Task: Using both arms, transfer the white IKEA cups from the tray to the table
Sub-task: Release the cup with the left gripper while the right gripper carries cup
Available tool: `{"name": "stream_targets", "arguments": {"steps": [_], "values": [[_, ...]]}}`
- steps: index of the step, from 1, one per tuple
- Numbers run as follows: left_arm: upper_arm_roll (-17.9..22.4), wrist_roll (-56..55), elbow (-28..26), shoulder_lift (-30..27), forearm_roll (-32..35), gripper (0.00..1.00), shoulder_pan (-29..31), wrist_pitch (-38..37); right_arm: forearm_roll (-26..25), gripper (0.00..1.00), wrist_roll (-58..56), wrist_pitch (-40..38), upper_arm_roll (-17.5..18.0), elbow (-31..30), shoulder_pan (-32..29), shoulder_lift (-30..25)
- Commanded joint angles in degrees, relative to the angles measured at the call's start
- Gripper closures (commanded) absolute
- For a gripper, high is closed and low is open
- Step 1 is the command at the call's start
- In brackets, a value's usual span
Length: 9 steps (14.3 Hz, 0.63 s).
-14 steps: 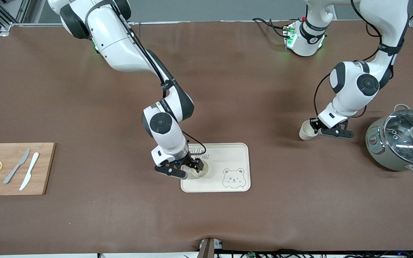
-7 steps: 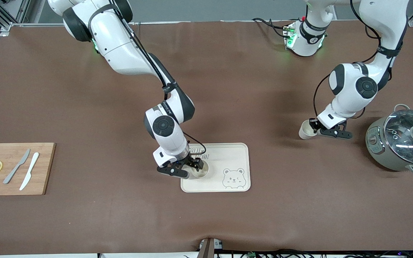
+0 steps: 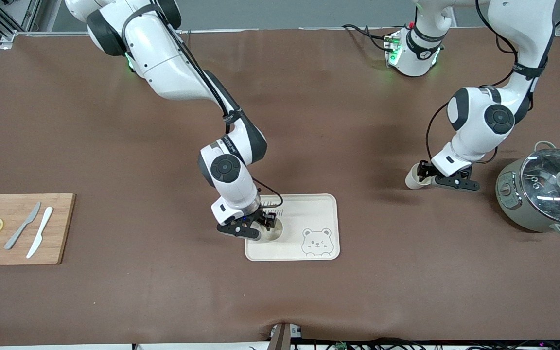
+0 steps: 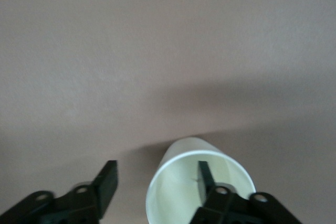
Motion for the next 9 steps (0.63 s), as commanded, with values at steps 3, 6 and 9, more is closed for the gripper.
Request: {"name": "stream_targets", "arguments": {"steps": [3, 6, 9], "values": [[-0.32, -0.03, 0.71, -2.36, -1.45, 0.00, 0.29, -2.23, 0.87, 0.99, -0.01, -0.10, 0.07, 2.08, 0.09, 0.94], [-0.23, -0.38, 5.00, -4.55, -1.45, 0.00, 0.29, -9.67, 0.87, 1.00, 2.19, 0.25, 0.16, 2.08, 0.26, 0.94], [0.30, -0.64, 17.45, -5.61, -1.37, 0.00, 0.38, -26.70, 0.87, 1.00, 2.19, 0.60, 0.16, 2.08, 0.26, 0.85]]}}
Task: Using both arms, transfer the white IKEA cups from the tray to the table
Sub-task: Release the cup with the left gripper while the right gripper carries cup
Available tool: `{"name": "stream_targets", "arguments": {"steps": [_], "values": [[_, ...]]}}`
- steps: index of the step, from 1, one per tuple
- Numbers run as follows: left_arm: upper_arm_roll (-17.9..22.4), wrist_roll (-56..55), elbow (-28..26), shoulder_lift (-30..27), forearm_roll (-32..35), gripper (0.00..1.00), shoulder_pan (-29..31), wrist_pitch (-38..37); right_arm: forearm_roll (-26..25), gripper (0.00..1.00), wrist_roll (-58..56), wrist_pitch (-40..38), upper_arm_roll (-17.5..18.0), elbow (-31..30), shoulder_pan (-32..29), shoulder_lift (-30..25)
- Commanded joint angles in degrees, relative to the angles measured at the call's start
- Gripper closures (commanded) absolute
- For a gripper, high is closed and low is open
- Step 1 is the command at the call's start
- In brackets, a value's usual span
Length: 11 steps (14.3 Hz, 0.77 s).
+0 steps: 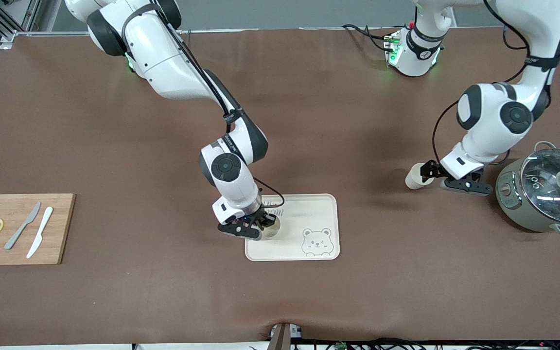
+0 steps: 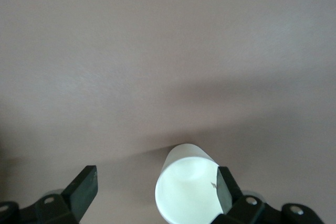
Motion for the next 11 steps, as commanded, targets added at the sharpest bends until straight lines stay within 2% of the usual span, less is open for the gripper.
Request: {"name": "stream_targets", "arguments": {"steps": [1, 3, 5, 8, 11], "values": [[0.19, -0.15, 13.39, -1.01, -1.26, 0.00, 0.63, -16.18, 0.76, 1.00, 0.67, 0.02, -0.10, 1.64, 0.08, 0.67], [0.02, -0.67, 21.23, -0.57, -1.35, 0.00, 1.95, -21.75, 2.59, 1.00, 0.32, -0.68, 0.60, 1.64, -0.97, -0.64], [-0.24, -5.83, 25.99, -0.66, -1.26, 0.00, 1.69, -23.87, 4.45, 1.00, -0.21, -1.21, 1.31, 1.47, -2.38, -2.75], [-0.33, -7.80, 34.15, 0.04, -0.91, 0.00, 1.16, -31.41, 4.54, 1.00, -3.88, -12.33, 1.75, 1.29, -5.62, -9.41], [-0.42, -9.28, 39.01, 0.84, -0.47, 0.00, 0.98, -36.35, 6.64, 1.00, -15.45, -24.47, 1.66, -2.39, -11.59, -19.16]]}}
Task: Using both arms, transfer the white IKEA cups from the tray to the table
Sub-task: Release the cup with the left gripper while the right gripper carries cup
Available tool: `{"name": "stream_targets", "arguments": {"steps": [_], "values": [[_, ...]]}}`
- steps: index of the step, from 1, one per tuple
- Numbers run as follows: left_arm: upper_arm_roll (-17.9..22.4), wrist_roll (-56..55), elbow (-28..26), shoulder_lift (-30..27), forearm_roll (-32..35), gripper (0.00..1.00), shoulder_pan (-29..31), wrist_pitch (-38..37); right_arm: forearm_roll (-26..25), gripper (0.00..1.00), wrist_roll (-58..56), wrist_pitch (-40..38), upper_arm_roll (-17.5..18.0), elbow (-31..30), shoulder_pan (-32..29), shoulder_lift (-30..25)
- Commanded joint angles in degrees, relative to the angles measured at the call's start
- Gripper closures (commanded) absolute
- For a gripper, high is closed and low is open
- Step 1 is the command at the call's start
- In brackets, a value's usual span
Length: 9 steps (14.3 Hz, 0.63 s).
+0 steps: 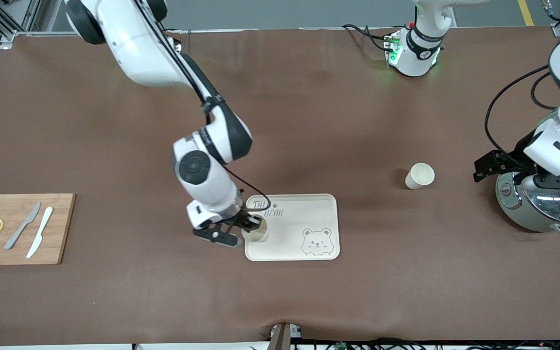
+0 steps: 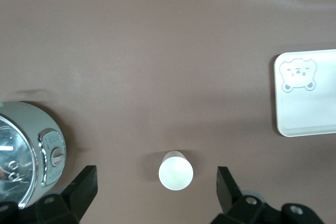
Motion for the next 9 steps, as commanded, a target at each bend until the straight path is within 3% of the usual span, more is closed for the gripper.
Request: {"name": "stream_targets", "arguments": {"steps": [1, 5, 9], "values": [[-0.23, -1.55, 4.76, 1.97, -0.33, 0.00, -0.10, -3.40, 2.48, 1.00, -13.04, -8.63, 1.47, -7.68, -7.56, -11.46], [-0.23, -1.03, 6.43, 1.88, 2.84, 0.00, -0.11, -3.58, 1.69, 1.00, -31.51, -13.32, 0.95, -16.73, -15.92, -21.24], [-0.40, -1.03, 6.61, 0.83, 2.40, 0.00, -0.54, -4.54, -0.51, 1.00, -44.17, -13.06, 0.86, -20.97, -22.69, -23.45]]}}
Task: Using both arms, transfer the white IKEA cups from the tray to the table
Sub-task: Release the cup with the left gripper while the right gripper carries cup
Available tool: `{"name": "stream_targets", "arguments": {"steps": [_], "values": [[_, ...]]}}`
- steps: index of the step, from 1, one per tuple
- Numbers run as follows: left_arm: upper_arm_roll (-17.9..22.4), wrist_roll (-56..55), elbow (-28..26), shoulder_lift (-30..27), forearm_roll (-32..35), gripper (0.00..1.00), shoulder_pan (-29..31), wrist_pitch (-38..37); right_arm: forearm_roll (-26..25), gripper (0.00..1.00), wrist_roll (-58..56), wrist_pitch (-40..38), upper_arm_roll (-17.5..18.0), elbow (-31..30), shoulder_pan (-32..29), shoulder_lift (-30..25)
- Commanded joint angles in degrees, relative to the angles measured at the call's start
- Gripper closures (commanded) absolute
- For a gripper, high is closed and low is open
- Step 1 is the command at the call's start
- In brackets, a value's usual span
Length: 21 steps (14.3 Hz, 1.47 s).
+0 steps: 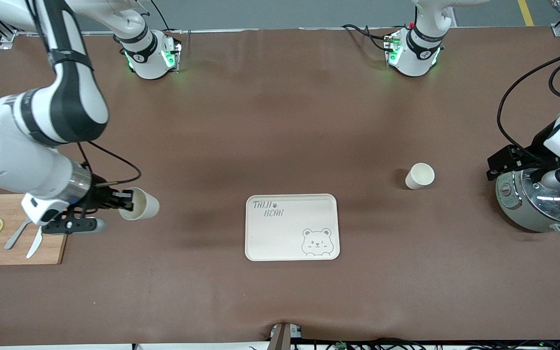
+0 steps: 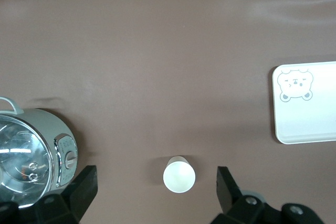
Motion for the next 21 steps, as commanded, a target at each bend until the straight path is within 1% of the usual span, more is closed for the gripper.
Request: {"name": "stream_targets", "arguments": {"steps": [1, 3, 4, 6, 8, 11, 13, 15, 17, 21], "values": [[-0.38, -0.24, 2.10, -0.08, 0.78, 0.00, -0.26, -3.41, -1.12, 1.00, -6.69, 1.96, 1.11, -4.56, -3.72, -1.98], [-0.29, -0.15, 3.86, -0.08, 0.60, 0.00, -0.34, -4.91, -2.43, 1.00, -9.95, 4.41, 1.11, -5.78, -4.87, -1.63], [-0.29, -0.15, 3.87, -0.08, 0.60, 0.00, -0.69, -4.91, -3.31, 1.00, -11.35, 6.95, 1.11, -7.45, -5.48, -1.63], [-0.38, -0.15, 3.78, -0.08, 0.95, 0.00, -1.05, -5.00, -3.50, 1.00, -13.82, 11.96, 1.11, -11.14, -6.45, -1.54], [-1.51, 0.11, 3.78, -0.08, 1.39, 0.00, -1.05, -5.96, -3.41, 1.00, -15.23, 17.67, 1.20, -15.00, -6.89, -1.37], [-2.31, 2.39, 3.78, 0.00, 4.28, 0.00, -1.48, -10.60, -3.41, 1.00, -16.11, 24.70, 1.20, -18.79, -7.51, -0.14], [-3.62, 4.76, 3.78, -0.08, 7.71, 0.00, -1.49, -12.99, -3.23, 1.00, -16.11, 30.15, 1.29, -21.16, -7.25, 1.44], [-3.98, 5.39, 3.87, -0.08, 8.07, 0.00, -1.49, -14.22, -2.97, 1.00, -16.11, 34.73, 1.46, -22.23, -6.98, 3.63], [-3.98, 6.09, 3.87, -0.08, 8.07, 0.00, -1.49, -15.72, -2.79, 1.00, -16.11, 37.46, 1.64, -22.14, -6.81, 6.01], [-3.72, 6.09, 3.96, -0.08, 7.72, 0.00, -1.40, -16.25, -2.79, 1.00, -16.03, 41.94, 1.64, -22.14, -6.19, 9.26]]}}
